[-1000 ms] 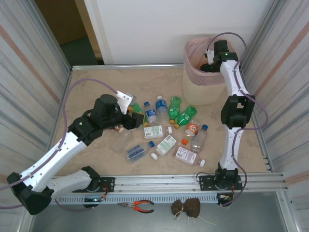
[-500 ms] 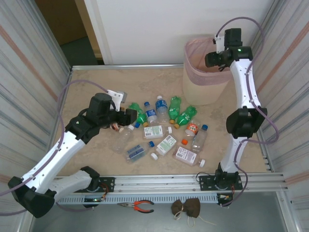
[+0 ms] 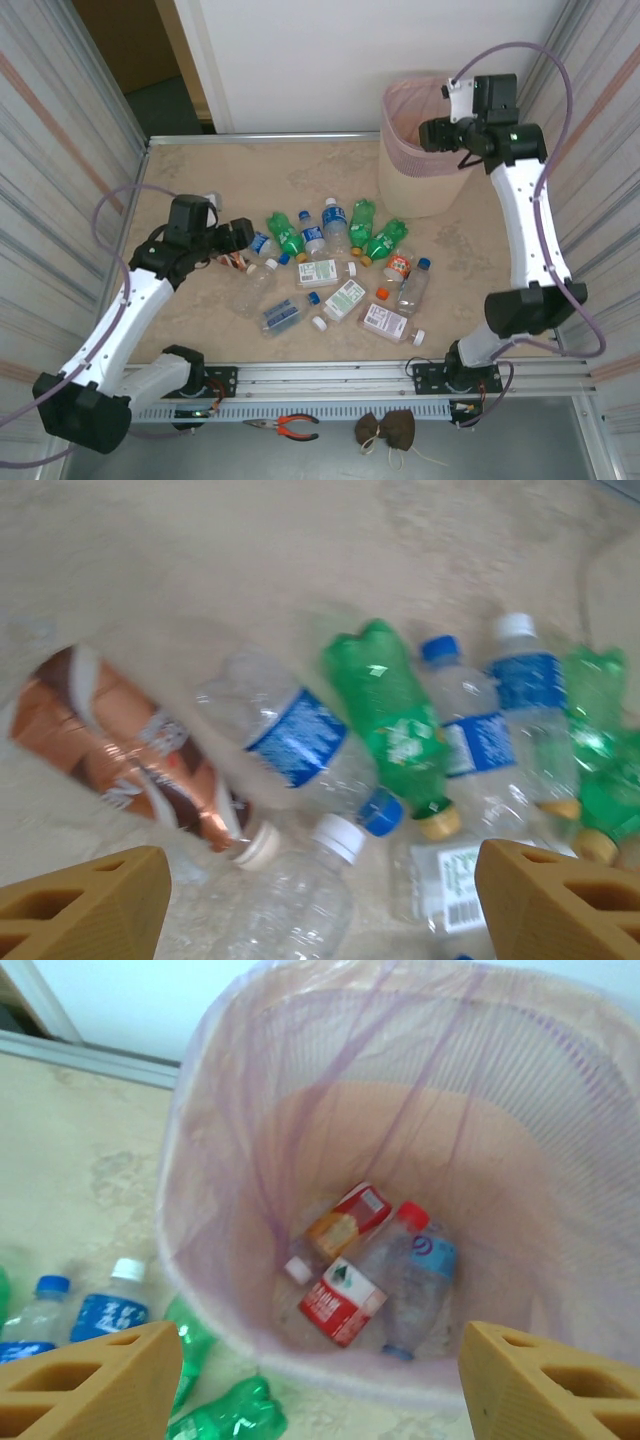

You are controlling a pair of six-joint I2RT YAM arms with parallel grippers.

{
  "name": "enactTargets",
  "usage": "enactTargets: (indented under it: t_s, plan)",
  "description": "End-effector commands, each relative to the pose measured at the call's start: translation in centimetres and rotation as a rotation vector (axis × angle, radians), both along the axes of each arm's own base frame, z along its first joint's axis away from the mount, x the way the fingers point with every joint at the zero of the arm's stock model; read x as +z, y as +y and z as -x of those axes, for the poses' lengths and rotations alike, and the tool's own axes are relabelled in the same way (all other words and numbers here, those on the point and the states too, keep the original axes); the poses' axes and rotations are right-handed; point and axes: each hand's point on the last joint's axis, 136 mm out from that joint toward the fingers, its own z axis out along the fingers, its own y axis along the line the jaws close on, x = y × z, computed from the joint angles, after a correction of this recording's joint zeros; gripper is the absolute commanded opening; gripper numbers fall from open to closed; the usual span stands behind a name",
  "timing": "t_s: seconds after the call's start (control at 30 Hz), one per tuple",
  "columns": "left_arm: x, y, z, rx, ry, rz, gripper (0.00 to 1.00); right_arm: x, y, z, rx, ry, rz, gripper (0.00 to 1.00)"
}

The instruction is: Put the plastic bottles in the bin

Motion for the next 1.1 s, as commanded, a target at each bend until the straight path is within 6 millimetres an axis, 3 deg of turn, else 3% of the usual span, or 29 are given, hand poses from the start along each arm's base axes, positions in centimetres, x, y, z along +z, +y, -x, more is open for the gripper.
enactTargets:
  t_s: [0.0, 0.17, 0.47, 0.73, 1.07]
  plan:
    - [-2.8, 2.8, 0.4, 0.187, 0.138, 0.035, 0.8, 1.7, 1.6, 2.3, 0.031, -0.075, -0.107, 0.72]
    - [-5.3, 5.1, -0.5, 0.309, 0.249, 0.122, 0.78, -0.4, 2.8, 5.6, 0.056, -0.067, -0.18, 0.73]
    - [-9.1, 7.0, -2.2, 0.434, 0.372, 0.242, 0.78, -2.4, 2.7, 8.4, 0.055, -0.032, -0.204, 0.73]
    - [-10.8, 7.1, -4.5, 0.434, 0.352, 0.356, 0.75, -2.1, 3.0, 9.3, 0.066, -0.034, -0.217, 0.73]
    - [-13.1, 8.2, -4.6, 0.48, 0.399, 0.376, 0.79, -2.2, 3.2, 9.5, 0.07, -0.03, -0.204, 0.73]
